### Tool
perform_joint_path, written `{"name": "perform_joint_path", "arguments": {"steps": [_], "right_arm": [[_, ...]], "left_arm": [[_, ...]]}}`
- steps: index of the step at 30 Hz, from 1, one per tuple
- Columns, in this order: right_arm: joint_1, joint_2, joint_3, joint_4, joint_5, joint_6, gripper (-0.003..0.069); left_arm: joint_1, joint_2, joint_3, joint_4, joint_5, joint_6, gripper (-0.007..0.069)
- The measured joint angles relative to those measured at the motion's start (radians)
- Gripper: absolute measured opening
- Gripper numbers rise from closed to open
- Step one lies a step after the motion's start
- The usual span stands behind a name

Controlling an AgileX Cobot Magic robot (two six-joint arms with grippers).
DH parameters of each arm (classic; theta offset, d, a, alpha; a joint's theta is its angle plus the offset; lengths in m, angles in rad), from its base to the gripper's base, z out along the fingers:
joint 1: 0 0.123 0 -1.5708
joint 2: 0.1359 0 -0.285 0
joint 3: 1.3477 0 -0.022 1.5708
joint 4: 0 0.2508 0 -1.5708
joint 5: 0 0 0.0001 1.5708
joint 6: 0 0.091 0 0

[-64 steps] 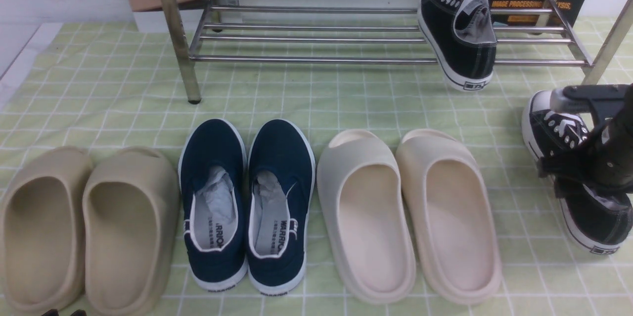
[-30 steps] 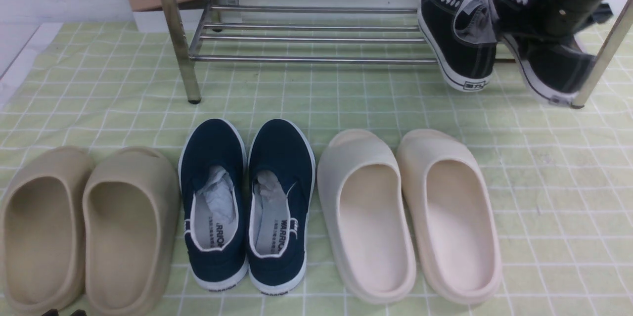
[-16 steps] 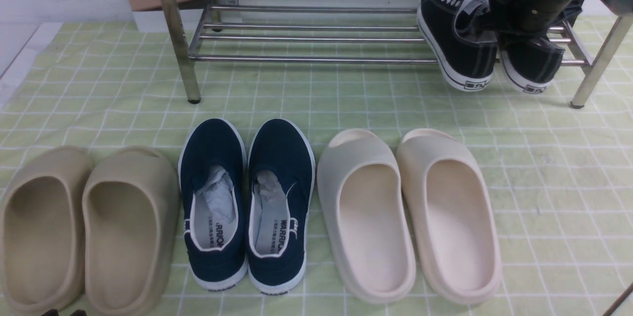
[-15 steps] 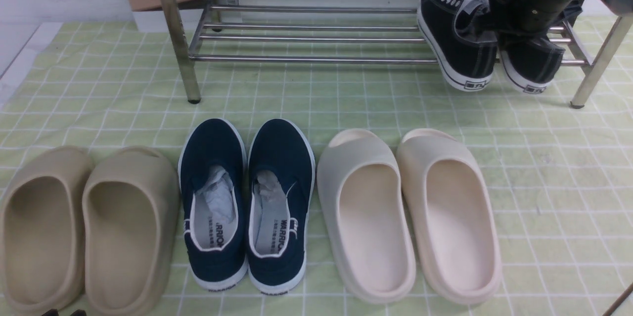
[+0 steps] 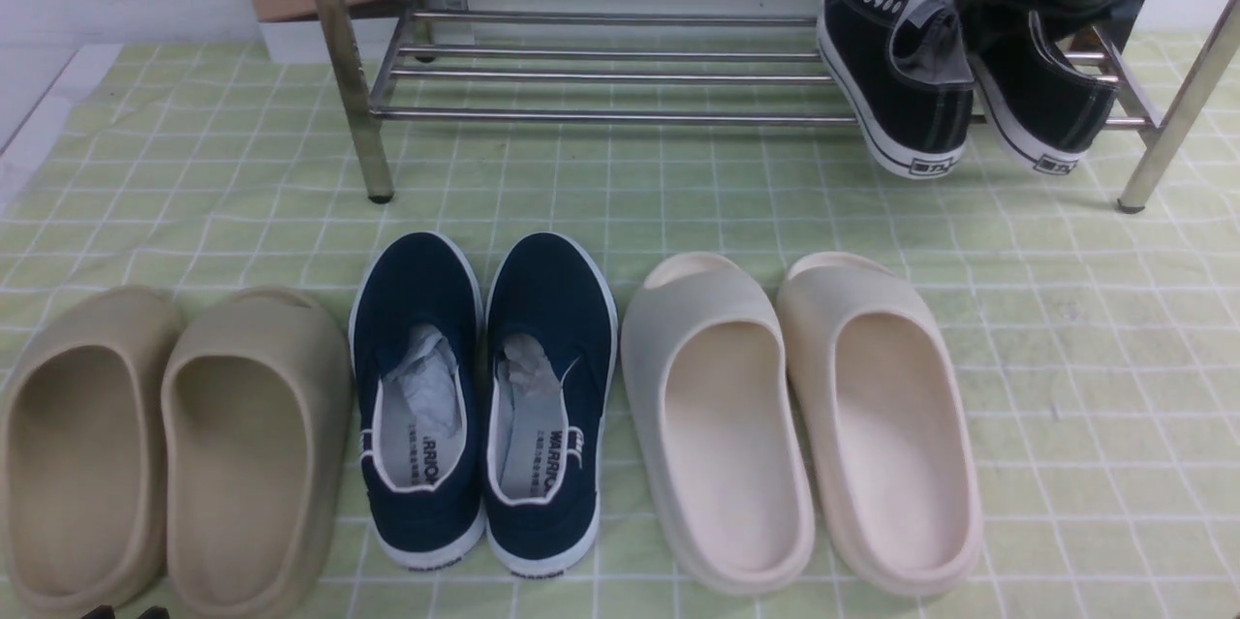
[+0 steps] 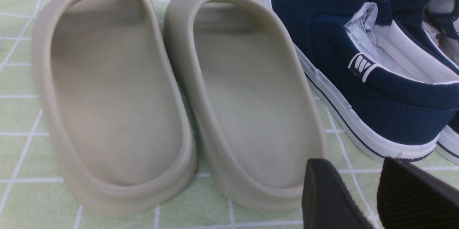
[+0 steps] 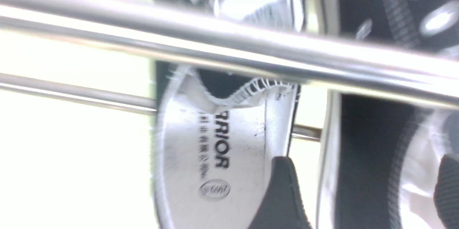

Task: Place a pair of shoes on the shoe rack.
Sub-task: Use the right arm to put a shoe into the shoe rack

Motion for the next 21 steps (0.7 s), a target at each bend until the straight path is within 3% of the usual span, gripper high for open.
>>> {"name": "perform_joint_path", "arguments": {"steps": [13, 19, 21], "right_arm": [[0.000, -0.078, 0.227, -0.084, -0.063, 0.039, 0.0481], [0.000, -0.031, 0.275, -0.141, -0.157, 0.057, 0.0276], [0.006, -0.028, 0.278, -0.149, -0.164, 0.070, 0.0140]], "left_arm": [[0.000, 0.000, 0.000, 0.000, 0.000, 0.000, 0.0239], [0.000, 0.000, 0.000, 0.000, 0.000, 0.000, 0.0239], [0.000, 0.000, 0.000, 0.000, 0.000, 0.000, 0.0239]]}}
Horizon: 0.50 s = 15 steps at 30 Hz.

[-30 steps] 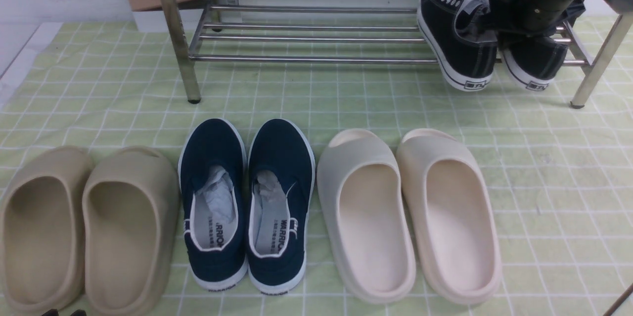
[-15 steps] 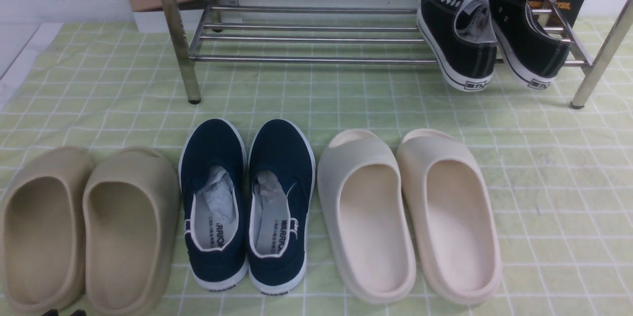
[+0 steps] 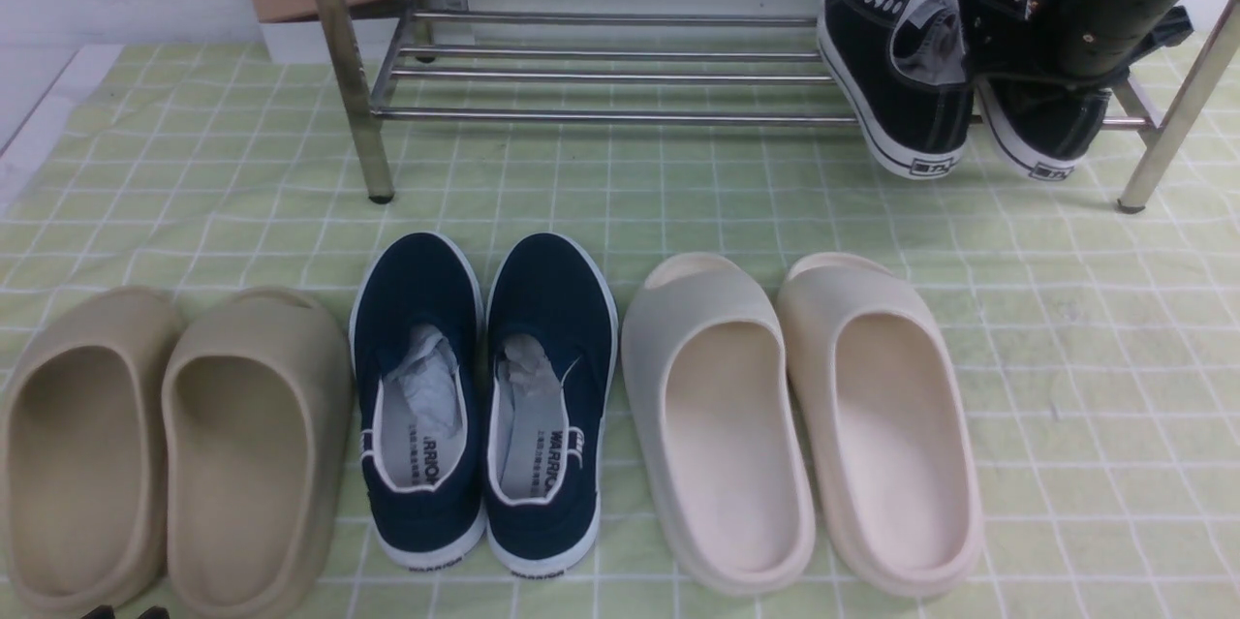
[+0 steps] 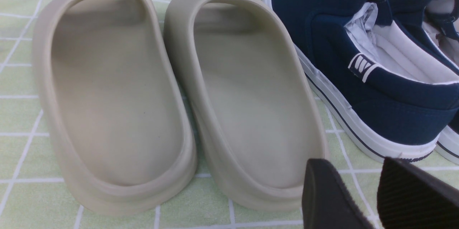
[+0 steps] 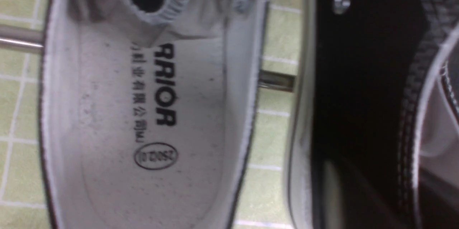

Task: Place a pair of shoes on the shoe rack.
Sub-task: Use the right arm to put a shoe into the shoe rack

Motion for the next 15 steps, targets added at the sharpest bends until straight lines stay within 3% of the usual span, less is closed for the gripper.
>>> {"name": "perform_joint_path", "arguments": {"steps": [2, 4, 15], "right_arm": [[0.004, 0.008, 0.000, -0.032, -0.019, 0.012, 0.0037], [0.002, 0.015, -0.002, -0.067, -0.018, 0.031, 0.0018], [0.002, 0.018, -0.013, -0.086, -0.010, 0.044, 0.0029]], "left_arm": [[0.000, 0.000, 0.000, 0.000, 0.000, 0.000, 0.0239], [0.000, 0.000, 0.000, 0.000, 0.000, 0.000, 0.0239], [0.000, 0.000, 0.000, 0.000, 0.000, 0.000, 0.0239]]}}
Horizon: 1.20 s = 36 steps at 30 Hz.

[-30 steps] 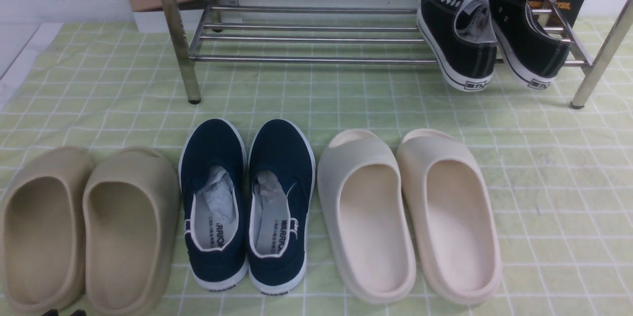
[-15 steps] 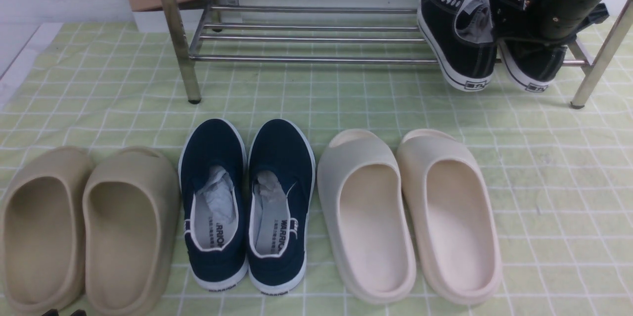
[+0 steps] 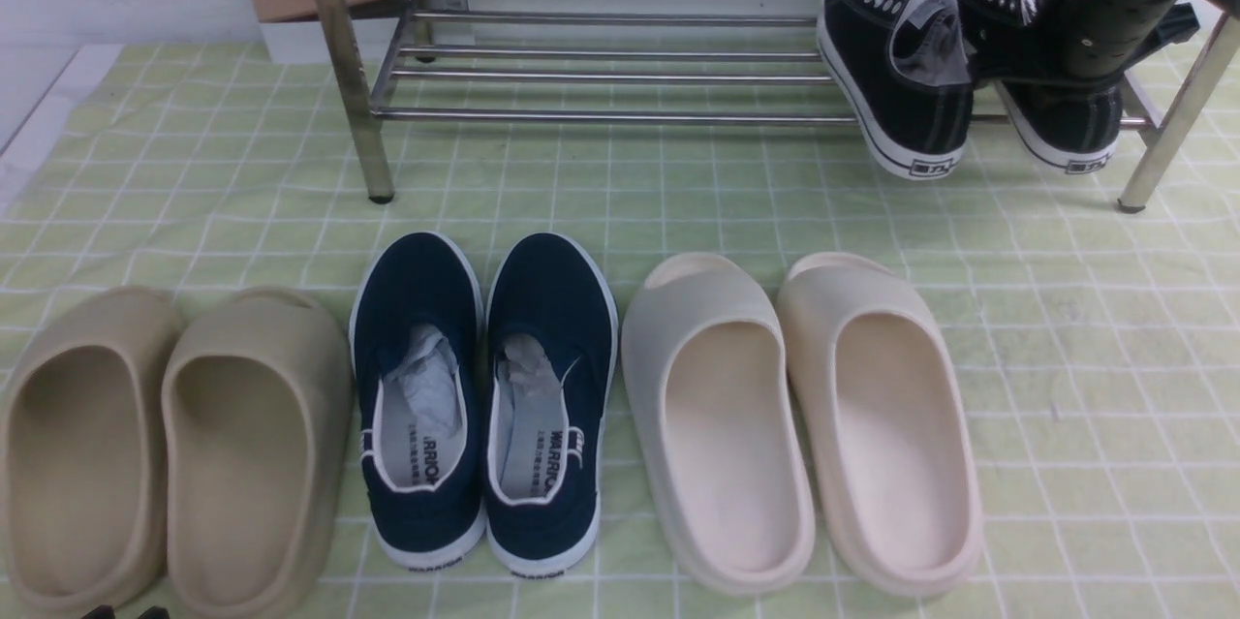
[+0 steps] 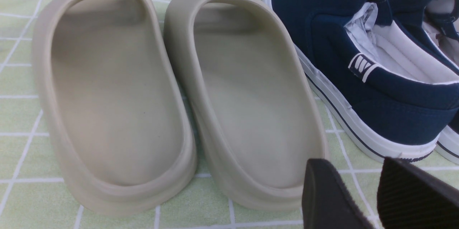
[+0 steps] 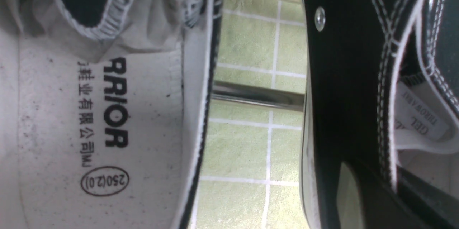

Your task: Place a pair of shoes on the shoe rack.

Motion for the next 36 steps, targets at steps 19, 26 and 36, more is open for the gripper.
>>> {"name": "perform_joint_path", "arguments": {"steps": [19, 26, 36], "right_arm": [[-0.006, -0.218, -0.017, 0.107, 0.144, -0.047, 0.0540], [-0.006, -0.460, 0.068, 0.278, 0.305, -0.135, 0.0183], [-0.006, -1.111, 0.982, 0.438, -0.071, -0.227, -0.0003]], "left_arm": [[0.000, 0.000, 0.000, 0.000, 0.000, 0.000, 0.0239], [0.000, 0.000, 0.000, 0.000, 0.000, 0.000, 0.0239], [0.000, 0.000, 0.000, 0.000, 0.000, 0.000, 0.0239]]}}
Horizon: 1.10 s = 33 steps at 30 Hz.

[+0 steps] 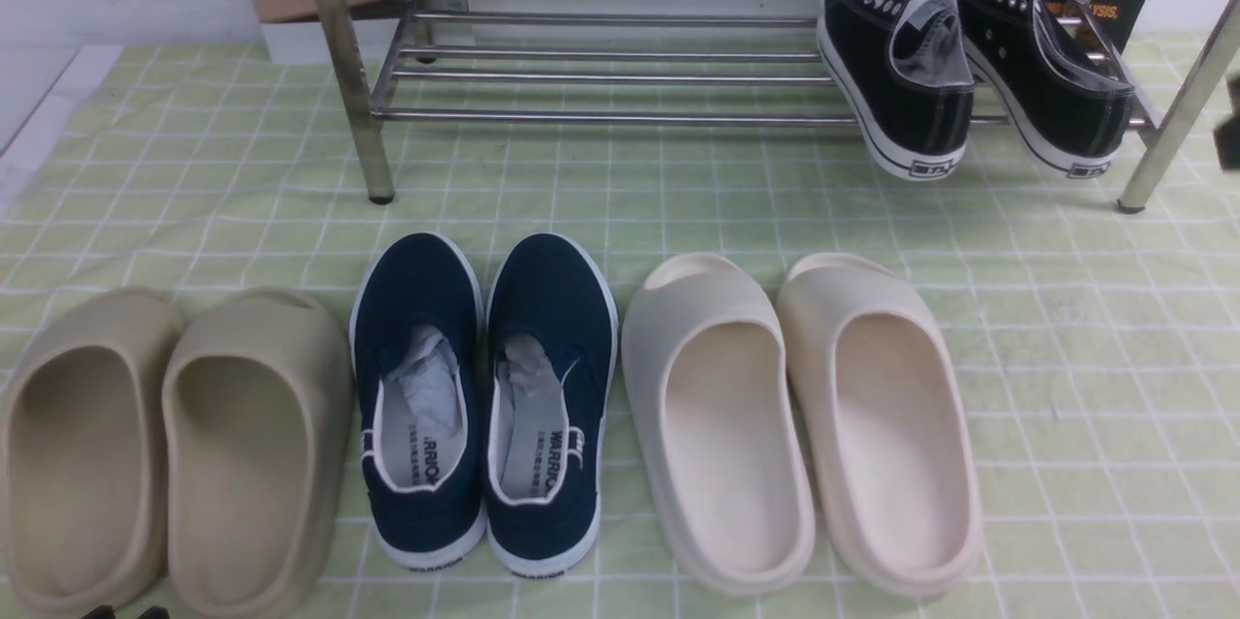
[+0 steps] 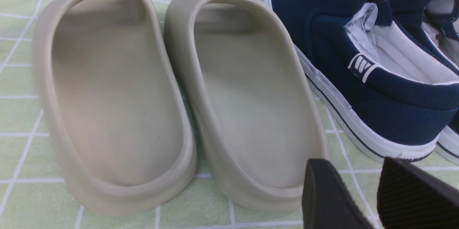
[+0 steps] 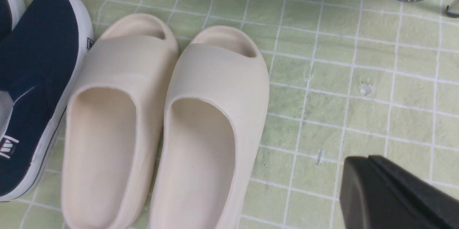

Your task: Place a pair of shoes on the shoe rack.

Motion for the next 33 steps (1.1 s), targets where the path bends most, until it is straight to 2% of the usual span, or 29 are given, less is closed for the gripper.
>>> {"name": "perform_joint_path", "arguments": {"steps": [1, 5, 7, 9, 10, 16, 24, 26, 30, 31, 33], "right_arm": [[0.000, -0.015, 0.045, 0.002, -0.035, -0.008, -0.0003], [0.000, -0.307, 0.490, 0.040, -0.453, -0.111, -0.0003], [0.000, -0.398, 0.646, 0.052, -0.611, -0.131, -0.0003], [0.000, -0.453, 0.714, 0.054, -0.711, -0.138, -0.0003], [0.000, -0.530, 0.830, 0.056, -0.851, -0.142, -0.0002], [0.000, -0.738, 1.065, 0.064, -1.136, -0.142, -0.0001], [-0.001, -0.829, 1.095, 0.070, -1.049, -0.142, 0.0003], [-0.019, -0.867, 1.095, 0.066, -0.986, -0.145, 0.0004], [-0.152, -1.025, 1.095, -0.042, -0.747, -0.109, 0.0004], [-0.164, -1.040, 1.095, -0.057, -0.735, -0.103, 0.0004], [-0.209, -1.080, 1.095, -0.115, -0.634, -0.027, 0.0004]], "left_arm": [[0.000, 0.000, 0.000, 0.000, 0.000, 0.000, 0.0239], [0.000, 0.000, 0.000, 0.000, 0.000, 0.000, 0.0239], [0.000, 0.000, 0.000, 0.000, 0.000, 0.000, 0.0239], [0.000, 0.000, 0.000, 0.000, 0.000, 0.000, 0.0239], [0.000, 0.000, 0.000, 0.000, 0.000, 0.000, 0.0239], [0.000, 0.000, 0.000, 0.000, 0.000, 0.000, 0.0239], [0.001, 0.000, 0.000, 0.000, 0.000, 0.000, 0.0239], [0.001, 0.000, 0.000, 0.000, 0.000, 0.000, 0.0239], [0.001, 0.000, 0.000, 0.000, 0.000, 0.000, 0.0239], [0.001, 0.000, 0.000, 0.000, 0.000, 0.000, 0.0239], [0.001, 0.000, 0.000, 0.000, 0.000, 0.000, 0.0239]]}}
